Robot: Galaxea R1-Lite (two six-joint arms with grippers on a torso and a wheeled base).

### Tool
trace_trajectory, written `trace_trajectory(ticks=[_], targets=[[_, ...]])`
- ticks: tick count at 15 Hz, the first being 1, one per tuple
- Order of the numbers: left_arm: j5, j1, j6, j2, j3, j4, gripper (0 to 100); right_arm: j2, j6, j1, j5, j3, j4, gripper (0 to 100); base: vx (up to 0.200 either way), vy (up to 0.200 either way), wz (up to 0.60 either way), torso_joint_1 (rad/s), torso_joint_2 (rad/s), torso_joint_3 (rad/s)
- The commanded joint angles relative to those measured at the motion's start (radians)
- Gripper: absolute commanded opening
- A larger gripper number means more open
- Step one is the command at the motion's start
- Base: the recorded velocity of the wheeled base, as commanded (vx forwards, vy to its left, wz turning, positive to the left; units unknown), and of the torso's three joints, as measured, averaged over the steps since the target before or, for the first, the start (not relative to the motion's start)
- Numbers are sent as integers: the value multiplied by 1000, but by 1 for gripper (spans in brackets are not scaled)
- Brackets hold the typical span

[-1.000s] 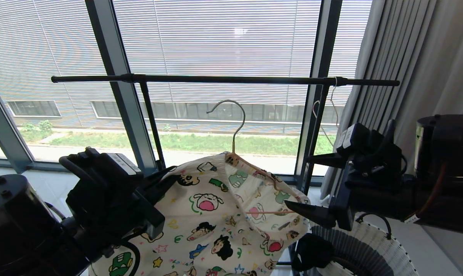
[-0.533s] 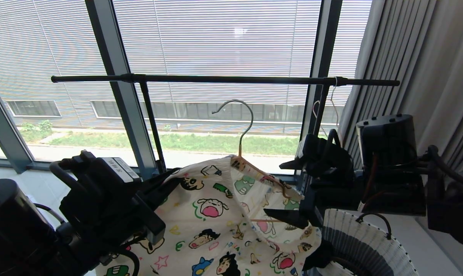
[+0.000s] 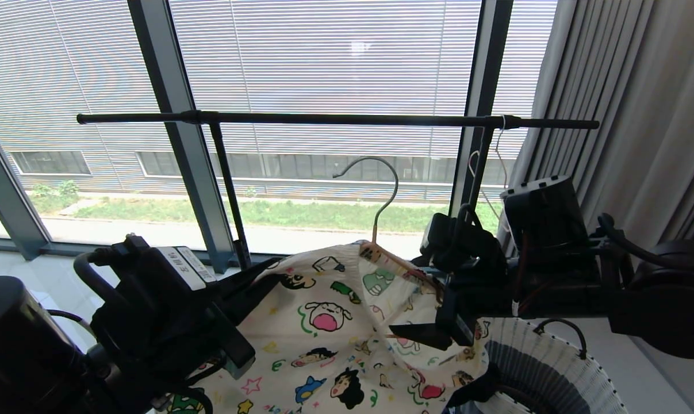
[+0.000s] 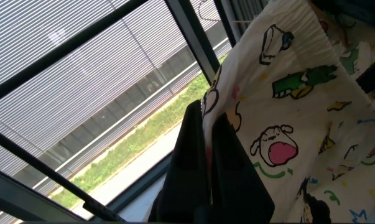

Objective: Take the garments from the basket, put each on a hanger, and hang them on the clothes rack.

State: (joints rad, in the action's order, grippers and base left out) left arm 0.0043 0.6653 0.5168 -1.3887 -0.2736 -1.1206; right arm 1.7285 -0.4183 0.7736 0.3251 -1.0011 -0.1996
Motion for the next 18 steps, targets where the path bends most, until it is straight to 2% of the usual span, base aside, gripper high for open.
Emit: trace_trajectory(ticks=[1, 6, 10, 11, 13, 15, 16, 18], targets=[[0, 2, 0, 0, -1, -1, 0, 6, 0, 4, 0, -4, 0, 0, 0, 0, 0, 0, 0, 0], [0, 2, 2, 2, 1, -1, 0, 11, -5, 12, -8, -11, -23, 0, 0, 0, 0, 0, 0, 0], [-1, 3, -4, 0, 7, -1, 0, 0, -112, 7, -6, -8, -90, 0, 0, 0, 0, 0, 0, 0], [-1, 3, -11, 0, 11, -1, 100, -1, -149, 7, -5, -4, -139, 0, 0, 0, 0, 0, 0, 0], [8, -3, -8, 2, 10, -1, 100, -1, -183, 4, -5, -1, -201, 0, 0, 0, 0, 0, 0, 0], [66, -27, -4, 19, 36, -1, 100, -1, -218, -43, -5, -1, -250, 0, 0, 0, 0, 0, 0, 0], [71, -47, -4, 31, 50, -1, 100, -1, -234, -66, -1, 1, -265, 0, 0, 0, 0, 0, 0, 0], [68, -153, -8, 88, 114, -1, 100, -4, -251, -132, 2, 1, -296, 0, 0, 0, 0, 0, 0, 0]])
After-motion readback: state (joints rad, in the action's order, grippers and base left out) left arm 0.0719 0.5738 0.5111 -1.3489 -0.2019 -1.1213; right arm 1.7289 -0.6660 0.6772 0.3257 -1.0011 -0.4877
